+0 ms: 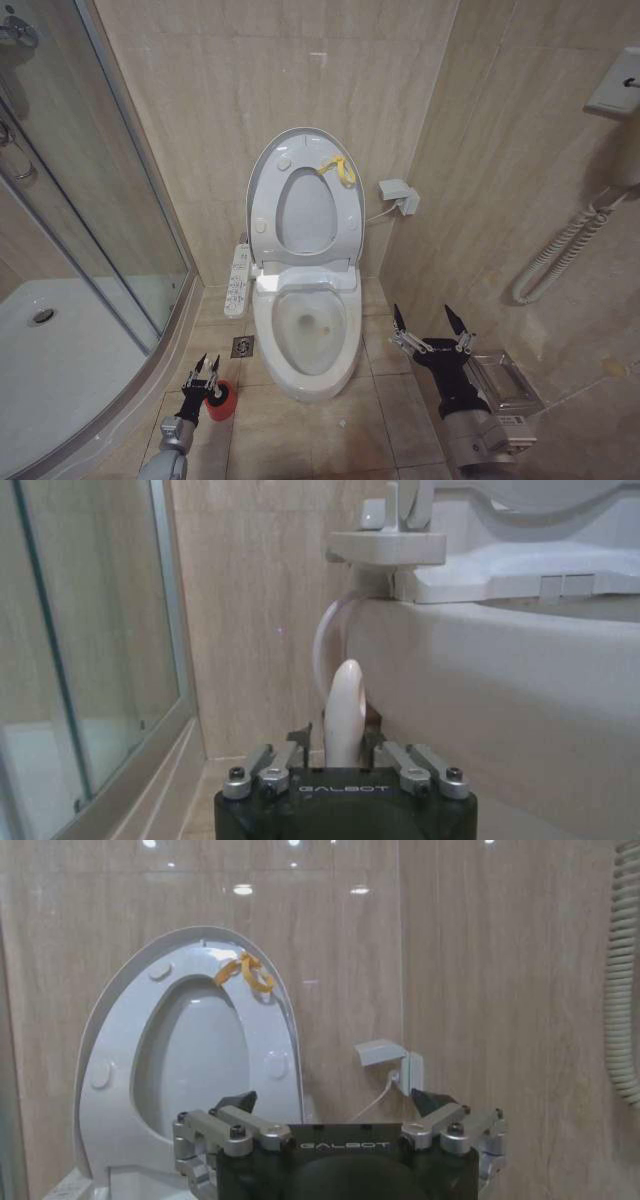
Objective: Open the toilet lid, clean the toilet bowl with a toilet brush, close the toilet lid, and flush.
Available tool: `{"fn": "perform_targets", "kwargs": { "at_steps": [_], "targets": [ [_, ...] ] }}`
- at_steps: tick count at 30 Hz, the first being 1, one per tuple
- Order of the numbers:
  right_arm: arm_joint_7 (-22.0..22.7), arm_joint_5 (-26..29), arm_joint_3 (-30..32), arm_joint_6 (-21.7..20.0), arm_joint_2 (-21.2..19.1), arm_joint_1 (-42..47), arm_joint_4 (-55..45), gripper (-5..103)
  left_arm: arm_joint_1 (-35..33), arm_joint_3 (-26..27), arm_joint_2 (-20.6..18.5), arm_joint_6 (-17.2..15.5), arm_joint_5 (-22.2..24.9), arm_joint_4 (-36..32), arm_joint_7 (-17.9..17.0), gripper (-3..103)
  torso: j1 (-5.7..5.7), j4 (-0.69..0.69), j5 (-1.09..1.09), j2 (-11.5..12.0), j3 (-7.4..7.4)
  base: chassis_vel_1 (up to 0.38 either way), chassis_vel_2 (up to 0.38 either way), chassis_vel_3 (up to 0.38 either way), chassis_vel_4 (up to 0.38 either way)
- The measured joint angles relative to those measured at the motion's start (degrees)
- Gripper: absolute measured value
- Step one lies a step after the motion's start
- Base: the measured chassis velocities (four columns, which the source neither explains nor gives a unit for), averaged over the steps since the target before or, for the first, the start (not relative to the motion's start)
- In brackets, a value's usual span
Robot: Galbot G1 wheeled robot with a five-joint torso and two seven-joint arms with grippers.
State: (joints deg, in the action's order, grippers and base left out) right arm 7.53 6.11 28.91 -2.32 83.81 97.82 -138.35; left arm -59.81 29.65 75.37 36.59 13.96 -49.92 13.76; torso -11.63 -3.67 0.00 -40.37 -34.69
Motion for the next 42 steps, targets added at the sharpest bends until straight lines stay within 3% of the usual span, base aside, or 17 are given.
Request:
{"fn": "perform_targets", "kwargs": {
  "at_steps": [2,3,18,27,33,42],
  "targets": [
    [0.0,0.0,0.0,0.0,0.0,0.0,0.0,100,-0.2,0.2,0.0,0.0,0.0,0.0,0.1,49,0.0,0.0,0.0,0.0,0.0,0.0,0.0,0.0,0.0],
    [0.0,0.0,0.0,0.0,0.0,0.0,0.0,100,-0.4,0.3,0.0,0.0,0.0,-0.1,0.1,23,0.0,0.0,0.0,0.0,0.0,0.0,0.0,0.0,0.0],
    [0.0,0.0,0.0,0.0,0.0,0.0,0.0,100,-2.4,2.1,-0.6,0.4,0.5,-1.9,0.1,21,0.0,0.0,-0.01,0.0,0.0,0.0,0.0,0.0,0.0],
    [0.0,0.0,0.0,0.0,0.0,0.0,0.0,100,-7.4,3.0,-2.0,1.1,1.6,-10.4,-0.2,21,0.0,0.0,-0.01,0.0,0.0,0.0,0.0,0.0,0.0],
    [0.0,0.0,0.0,0.0,0.0,0.0,0.0,100,-10.5,4.0,-2.4,2.0,3.2,-14.1,-0.8,21,0.0,0.0,0.0,0.0,0.0,0.0,0.0,0.0,0.0],
    [0.0,0.0,0.0,0.0,0.0,0.0,0.0,100,-11.7,4.3,-2.6,2.3,7.3,-14.1,-0.4,21,0.0,0.0,-0.01,0.0,0.0,0.0,0.0,0.0,0.0]
  ]
}}
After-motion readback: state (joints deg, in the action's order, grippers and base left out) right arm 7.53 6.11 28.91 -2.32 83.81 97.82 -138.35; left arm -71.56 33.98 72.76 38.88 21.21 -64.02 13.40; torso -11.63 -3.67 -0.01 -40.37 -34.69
